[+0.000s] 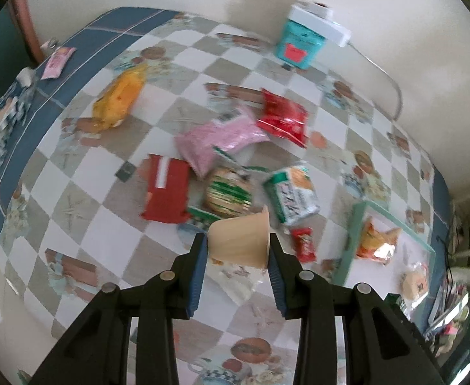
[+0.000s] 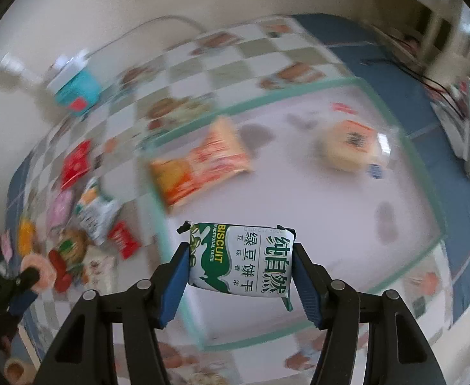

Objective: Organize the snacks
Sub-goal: 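Carry both snacks over the white tray and open both tools to drop them, then move both tools back toward the snack pile, then grasp the red box with the left tool while the right tool grasps the white snack bag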

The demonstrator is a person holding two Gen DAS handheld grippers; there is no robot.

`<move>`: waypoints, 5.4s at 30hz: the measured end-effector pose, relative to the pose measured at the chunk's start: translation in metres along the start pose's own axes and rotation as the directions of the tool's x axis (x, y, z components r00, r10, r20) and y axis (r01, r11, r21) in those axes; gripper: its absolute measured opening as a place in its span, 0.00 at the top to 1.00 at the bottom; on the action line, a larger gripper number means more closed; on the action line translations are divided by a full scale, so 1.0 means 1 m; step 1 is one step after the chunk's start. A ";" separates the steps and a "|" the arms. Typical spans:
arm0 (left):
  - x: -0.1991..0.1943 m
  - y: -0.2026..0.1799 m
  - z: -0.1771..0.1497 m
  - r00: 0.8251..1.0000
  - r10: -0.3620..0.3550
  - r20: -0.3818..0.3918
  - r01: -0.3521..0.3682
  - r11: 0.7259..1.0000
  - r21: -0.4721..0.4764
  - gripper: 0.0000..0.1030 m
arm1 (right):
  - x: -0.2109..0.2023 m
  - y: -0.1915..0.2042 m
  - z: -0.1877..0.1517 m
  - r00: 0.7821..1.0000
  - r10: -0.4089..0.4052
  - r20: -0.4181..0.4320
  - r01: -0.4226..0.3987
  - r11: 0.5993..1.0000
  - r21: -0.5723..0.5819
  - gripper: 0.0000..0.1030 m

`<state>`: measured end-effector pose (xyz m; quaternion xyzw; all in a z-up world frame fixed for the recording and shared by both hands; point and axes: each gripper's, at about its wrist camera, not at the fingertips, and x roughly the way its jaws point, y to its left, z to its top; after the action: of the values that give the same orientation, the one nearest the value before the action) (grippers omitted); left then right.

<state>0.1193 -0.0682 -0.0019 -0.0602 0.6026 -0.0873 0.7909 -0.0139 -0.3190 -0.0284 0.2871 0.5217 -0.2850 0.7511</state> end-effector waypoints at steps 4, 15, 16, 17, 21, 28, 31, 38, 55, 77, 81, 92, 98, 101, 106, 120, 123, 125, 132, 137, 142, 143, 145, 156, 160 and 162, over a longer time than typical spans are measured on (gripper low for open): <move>0.001 -0.025 -0.012 1.000 -0.018 -0.020 0.019 0.998 0.056 0.63 | 0.000 -0.034 0.006 1.000 -0.018 -0.007 0.019 0.996 0.084 0.37; 0.012 -0.104 -0.051 0.992 -0.074 -0.100 0.096 0.969 0.228 0.63 | -0.005 -0.110 0.016 0.997 -0.077 -0.012 0.078 0.974 0.212 0.37; 0.014 -0.113 -0.057 0.990 -0.081 -0.113 0.107 0.963 0.246 0.63 | -0.005 -0.118 0.016 0.997 -0.082 -0.014 0.083 0.971 0.223 0.37; 0.015 -0.119 -0.060 0.989 -0.086 -0.123 0.115 0.959 0.259 0.63 | -0.006 -0.123 0.017 0.996 -0.086 -0.015 0.088 0.969 0.230 0.37; 0.022 -0.148 -0.078 0.983 -0.088 -0.161 0.136 0.937 0.322 0.63 | -0.006 -0.141 0.019 0.995 -0.099 -0.018 0.100 0.961 0.258 0.36; 0.037 -0.176 -0.102 0.976 -0.060 -0.209 0.139 0.911 0.387 0.63 | -0.006 -0.155 0.020 0.994 -0.106 -0.023 0.109 0.957 0.268 0.36; 0.045 -0.179 -0.105 0.973 -0.049 -0.225 0.136 0.911 0.389 0.63 | -0.006 -0.155 0.018 0.994 -0.104 -0.024 0.106 0.959 0.264 0.36; 0.051 -0.177 -0.104 0.970 -0.059 -0.238 0.148 0.914 0.379 0.38 | -0.003 -0.149 0.019 0.996 -0.090 -0.025 0.093 0.965 0.246 0.36; 0.053 -0.156 -0.091 0.984 0.015 -0.175 0.044 0.945 0.325 0.12 | 0.004 -0.151 0.019 0.993 -0.106 -0.042 0.113 0.963 0.245 0.04; 0.042 -0.090 -0.054 0.990 0.108 -0.096 -0.087 0.977 0.196 0.12 | 0.000 -0.130 0.017 0.995 -0.099 -0.026 0.102 0.973 0.208 0.00; 0.036 -0.073 -0.044 0.988 0.137 -0.069 -0.122 0.976 0.182 0.12 | 0.001 -0.114 0.016 0.995 -0.098 -0.033 0.103 0.977 0.186 0.00; 0.016 0.005 -0.003 0.982 0.188 -0.003 -0.187 0.981 0.059 0.12 | 0.001 -0.042 0.007 0.998 -0.063 -0.019 0.064 0.995 0.079 0.00; 0.010 0.051 0.009 0.982 0.191 -0.007 -0.191 0.981 -0.028 0.12 | 0.003 -0.001 -0.003 0.999 -0.046 -0.013 0.046 0.999 0.013 0.00; 0.009 0.073 0.016 0.980 0.199 -0.005 -0.199 0.978 -0.068 0.12 | 0.004 0.019 -0.007 0.999 -0.034 -0.013 0.034 0.999 -0.025 0.00; 0.006 0.103 0.021 0.979 0.202 -0.006 -0.202 0.971 -0.125 0.12 | 0.007 0.050 -0.015 1.000 -0.019 -0.014 0.018 0.997 -0.074 0.00; 0.024 0.145 0.033 0.981 0.185 -0.064 -0.194 0.961 -0.199 0.12 | 0.030 0.128 -0.042 0.998 0.031 -0.047 -0.039 0.984 -0.172 0.00; 0.037 0.146 0.035 0.981 0.170 -0.091 -0.186 0.959 -0.212 0.12 | 0.038 0.141 -0.048 0.998 0.032 -0.061 -0.043 0.980 -0.194 0.00; 0.043 0.144 0.036 0.982 0.163 -0.101 -0.181 0.962 -0.203 0.12 | 0.045 0.146 -0.051 0.997 0.033 -0.074 -0.047 0.979 -0.198 0.00; 0.063 0.128 0.042 0.981 0.146 -0.127 -0.166 0.972 -0.168 0.12 | 0.065 0.169 -0.059 0.993 0.041 -0.108 -0.064 0.973 -0.222 0.00; 0.069 0.118 0.049 0.983 0.130 -0.130 -0.149 0.978 -0.148 0.12 | 0.071 0.181 -0.060 0.993 0.044 -0.113 -0.069 0.971 -0.230 0.00; 0.074 0.108 0.057 0.987 0.109 -0.122 -0.124 0.984 -0.125 0.12 | 0.077 0.191 -0.058 0.992 0.047 -0.114 -0.074 0.968 -0.240 0.00; 0.077 0.104 0.060 0.987 0.107 -0.122 -0.121 0.986 -0.118 0.12 | 0.079 0.194 -0.057 0.992 0.046 -0.115 -0.073 0.968 -0.241 0.00; 0.080 0.096 0.062 0.988 0.103 -0.117 -0.115 0.988 -0.100 0.12 | 0.082 0.200 -0.057 0.992 0.044 -0.117 -0.072 0.967 -0.245 0.00; 0.095 0.068 0.063 0.989 0.098 -0.108 -0.103 0.994 -0.038 0.43 | 0.088 0.205 -0.058 0.994 0.054 -0.096 -0.076 0.967 -0.244 0.14; 0.098 0.066 0.061 0.991 0.077 -0.114 -0.083 0.995 -0.048 0.59 | 0.084 0.206 -0.055 0.993 0.069 -0.091 -0.090 0.965 -0.245 0.32; 0.098 0.065 0.058 0.991 0.073 -0.112 -0.079 0.996 -0.045 0.60 | 0.081 0.209 -0.053 0.993 0.072 -0.090 -0.092 0.965 -0.245 0.36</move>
<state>0.2052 -0.0264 -0.0915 -0.0519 0.6494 -0.0454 0.7573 0.1291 -0.1506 -0.0928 0.2232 0.5706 -0.1741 0.7709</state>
